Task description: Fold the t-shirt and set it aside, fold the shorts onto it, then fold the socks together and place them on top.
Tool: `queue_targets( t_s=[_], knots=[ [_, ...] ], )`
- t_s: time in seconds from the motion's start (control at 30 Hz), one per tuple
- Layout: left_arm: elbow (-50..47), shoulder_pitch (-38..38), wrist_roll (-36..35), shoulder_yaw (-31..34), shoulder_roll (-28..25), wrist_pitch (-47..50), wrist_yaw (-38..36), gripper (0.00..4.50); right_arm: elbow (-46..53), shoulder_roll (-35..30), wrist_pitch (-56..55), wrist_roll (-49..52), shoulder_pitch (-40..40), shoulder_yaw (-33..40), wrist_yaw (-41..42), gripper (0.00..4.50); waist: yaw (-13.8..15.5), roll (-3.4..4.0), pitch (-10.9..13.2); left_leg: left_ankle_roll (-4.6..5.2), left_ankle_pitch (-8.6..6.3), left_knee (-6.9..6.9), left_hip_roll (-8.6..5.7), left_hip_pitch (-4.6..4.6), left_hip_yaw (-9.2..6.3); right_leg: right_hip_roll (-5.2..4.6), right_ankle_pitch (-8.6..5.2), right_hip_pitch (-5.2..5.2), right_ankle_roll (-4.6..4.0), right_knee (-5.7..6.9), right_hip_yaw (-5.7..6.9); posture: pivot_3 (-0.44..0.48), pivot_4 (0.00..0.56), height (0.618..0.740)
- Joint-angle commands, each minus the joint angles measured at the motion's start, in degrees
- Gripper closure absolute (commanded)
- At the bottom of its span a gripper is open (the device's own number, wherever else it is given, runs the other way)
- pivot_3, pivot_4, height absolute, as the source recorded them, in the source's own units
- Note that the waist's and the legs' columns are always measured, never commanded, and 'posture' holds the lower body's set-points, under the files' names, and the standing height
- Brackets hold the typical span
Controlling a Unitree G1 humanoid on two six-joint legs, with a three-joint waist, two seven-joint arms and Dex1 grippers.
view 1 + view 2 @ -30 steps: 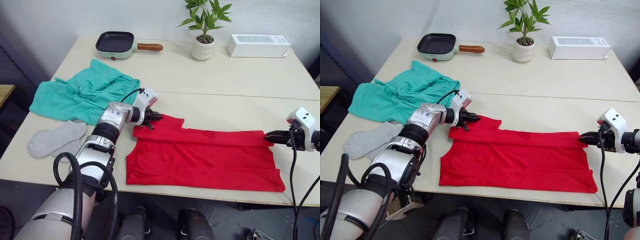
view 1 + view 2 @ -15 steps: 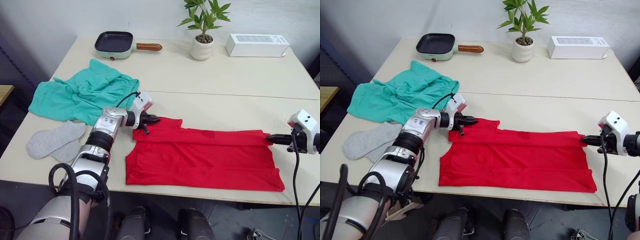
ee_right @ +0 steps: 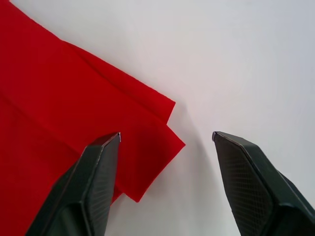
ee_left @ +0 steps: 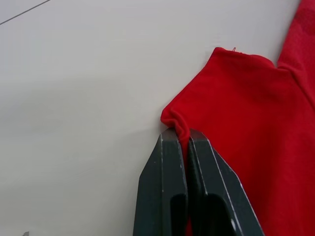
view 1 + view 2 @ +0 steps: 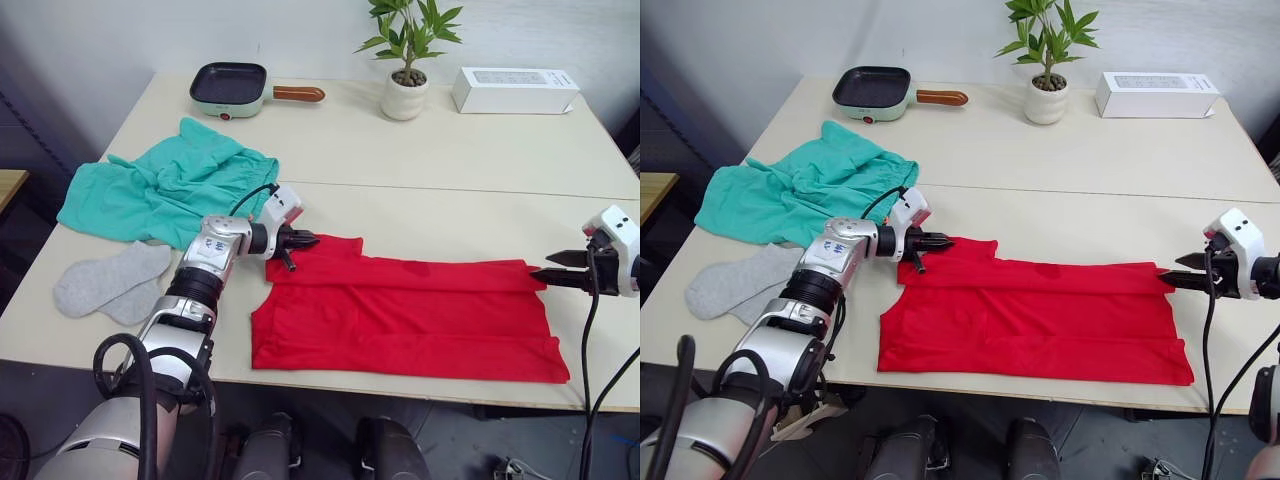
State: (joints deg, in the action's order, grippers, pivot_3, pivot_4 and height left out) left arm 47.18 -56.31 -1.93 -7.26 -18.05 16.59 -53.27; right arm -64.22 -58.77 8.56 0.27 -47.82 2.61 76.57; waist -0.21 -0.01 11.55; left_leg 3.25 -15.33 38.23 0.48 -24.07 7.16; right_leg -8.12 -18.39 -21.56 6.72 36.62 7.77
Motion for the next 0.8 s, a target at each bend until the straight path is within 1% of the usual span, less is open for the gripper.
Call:
queue_targets(
  t_s=[0.03,0.1,0.2,0.33,0.4,0.43,0.53,0.63,0.7,0.77,0.8],
  knots=[
    [-2.13,-0.15,0.02,0.09,-0.12,-0.17,0.09,4.5,-1.72,-0.79,2.53,-1.29,-1.7,-1.26,2.3,1.62,0.04,0.0,0.0,0.0,0.0,-0.01,0.0,0.0,0.0,0.0,0.0,0.0,0.0,0.0,0.01,0.0,0.15,0.74],
    [-1.99,-0.3,0.05,0.11,-0.19,-0.2,0.2,4.5,-2.29,-0.75,3.01,-1.47,-2.11,-1.47,2.86,1.62,0.03,0.0,0.0,0.0,0.0,0.0,0.0,0.0,0.0,0.0,0.0,0.0,0.0,0.0,0.0,0.0,0.15,0.74],
    [-1.71,-0.56,-0.01,0.37,-0.34,-0.19,0.52,4.5,-2.7,-0.48,3.07,-1.03,-2.47,-1.24,2.72,2.19,0.0,0.0,0.0,0.0,0.0,0.0,-0.01,0.0,0.0,0.0,0.0,0.0,0.0,0.0,0.01,0.0,0.15,0.74],
    [-1.6,-0.37,0.02,0.26,-0.28,-0.31,0.67,4.5,-2.97,-0.24,2.55,-0.48,-2.36,-0.71,1.88,3.65,-0.01,0.0,0.0,0.0,0.0,-0.01,0.0,0.0,0.0,0.0,0.0,0.0,0.0,0.0,0.02,0.0,0.15,0.74],
    [-1.72,-0.29,-0.02,0.24,-0.23,-0.25,0.67,4.5,-2.89,-0.28,2.46,-0.33,-2.09,-0.65,1.92,4.29,0.01,0.0,0.0,0.0,0.0,0.0,0.0,0.0,0.0,0.0,0.0,0.0,0.0,0.0,0.01,0.0,0.15,0.74],
    [-1.77,-0.22,-0.02,0.2,-0.2,-0.24,0.64,4.5,-2.83,-0.35,2.17,-0.17,-1.84,-0.5,1.78,4.45,0.01,0.0,0.0,0.0,0.0,0.0,-0.01,0.0,0.0,0.0,0.0,0.0,0.0,0.0,0.01,0.0,0.15,0.74],
    [-1.95,-0.04,0.05,0.12,-0.22,-0.46,0.65,4.5,-2.43,-0.52,0.07,0.61,-0.96,0.37,0.91,4.45,0.01,0.0,0.0,0.0,0.0,0.0,0.0,0.0,0.0,0.0,0.0,0.0,0.0,0.0,0.01,0.0,0.15,0.74],
    [-3.27,0.6,-0.37,0.64,-0.69,-3.24,0.33,4.5,-0.63,-0.75,-4.88,1.87,1.25,1.81,0.56,4.45,0.03,0.0,0.0,0.0,0.0,-0.01,-0.01,0.0,0.0,0.0,0.0,0.0,0.0,0.0,0.02,0.0,0.15,0.74],
    [-6.41,2.09,-1.47,1.45,-1.42,-7.34,-1.03,4.5,1.67,-1.17,-9.0,2.8,4.08,2.95,1.06,4.45,0.0,0.0,0.0,0.0,0.0,-0.02,0.0,0.0,0.0,0.0,0.0,0.0,0.0,-0.01,0.01,0.0,0.15,0.74],
    [-10.54,4.11,-2.85,2.04,-2.35,-9.39,-2.96,4.5,3.78,-1.45,-11.74,4.3,6.77,4.54,1.18,4.45,0.02,0.0,0.0,0.0,0.0,-0.03,-0.01,0.0,0.0,0.0,0.0,0.0,0.0,-0.01,0.01,0.0,0.15,0.74],
    [-13.33,5.66,-3.74,2.32,-3.0,-10.44,-4.29,4.5,4.95,-1.22,-14.99,5.4,8.4,6.09,0.29,4.45,-0.01,0.0,0.0,0.0,0.0,-0.04,-0.01,0.0,0.0,0.0,0.0,0.0,0.0,-0.03,0.01,0.0,0.15,0.74]
  ],
)
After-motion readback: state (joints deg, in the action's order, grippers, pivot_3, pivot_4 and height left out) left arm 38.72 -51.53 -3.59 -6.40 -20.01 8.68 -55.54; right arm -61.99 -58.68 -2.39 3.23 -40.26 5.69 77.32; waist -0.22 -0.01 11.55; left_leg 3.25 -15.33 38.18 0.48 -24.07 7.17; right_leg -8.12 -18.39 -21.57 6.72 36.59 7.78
